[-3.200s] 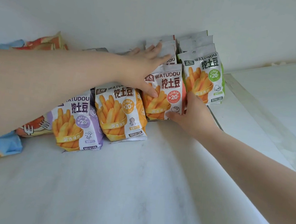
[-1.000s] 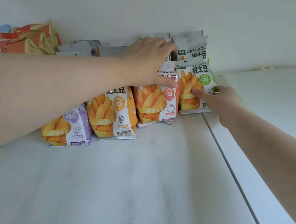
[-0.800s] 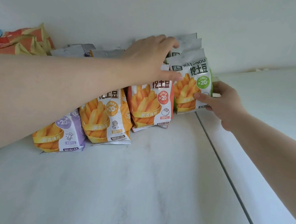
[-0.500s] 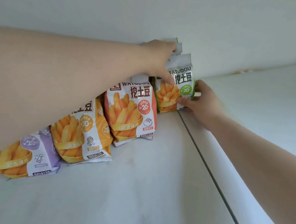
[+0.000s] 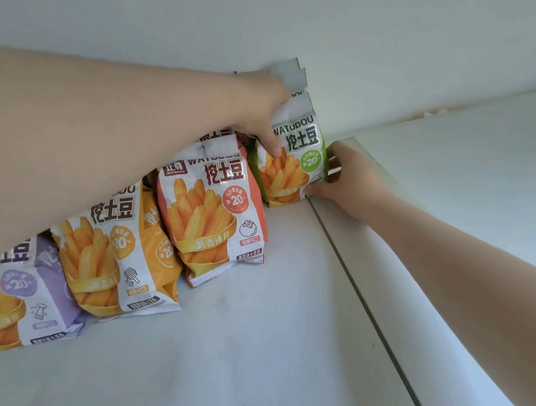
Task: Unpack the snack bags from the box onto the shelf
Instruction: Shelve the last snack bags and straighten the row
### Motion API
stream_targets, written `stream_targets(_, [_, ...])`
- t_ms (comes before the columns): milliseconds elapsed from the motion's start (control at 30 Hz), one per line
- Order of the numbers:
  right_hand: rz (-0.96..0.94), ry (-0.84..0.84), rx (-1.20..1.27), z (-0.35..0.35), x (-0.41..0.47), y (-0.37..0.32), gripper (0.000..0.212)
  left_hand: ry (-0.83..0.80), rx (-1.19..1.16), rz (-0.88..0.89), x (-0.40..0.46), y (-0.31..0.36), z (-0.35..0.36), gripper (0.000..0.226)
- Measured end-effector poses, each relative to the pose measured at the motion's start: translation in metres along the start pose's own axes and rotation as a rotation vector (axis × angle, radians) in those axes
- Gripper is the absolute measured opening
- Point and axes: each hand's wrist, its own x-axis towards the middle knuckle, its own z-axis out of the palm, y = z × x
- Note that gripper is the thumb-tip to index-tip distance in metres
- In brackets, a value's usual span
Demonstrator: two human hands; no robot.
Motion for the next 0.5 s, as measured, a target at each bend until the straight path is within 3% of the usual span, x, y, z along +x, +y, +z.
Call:
stream_targets(133, [0.019,0.018,-0.033,0.002,-0.002,0.003,0.053,0.004,-0.072,0.030,0.000,-0.006,-0.001,0.051])
stream_targets(267, [0.025,0.022,-0.005,0.003,-0.005,0.003,0.056,0.088,-0.204,0.057,-0.004,-0.010,-0.002,0.071])
stream_targets(500, [0.028,-0.004,0.015,0.000,-0.012,-0.004,0.079,0.178,-0.302,0.024,-0.004,-0.013,0.005,0.079])
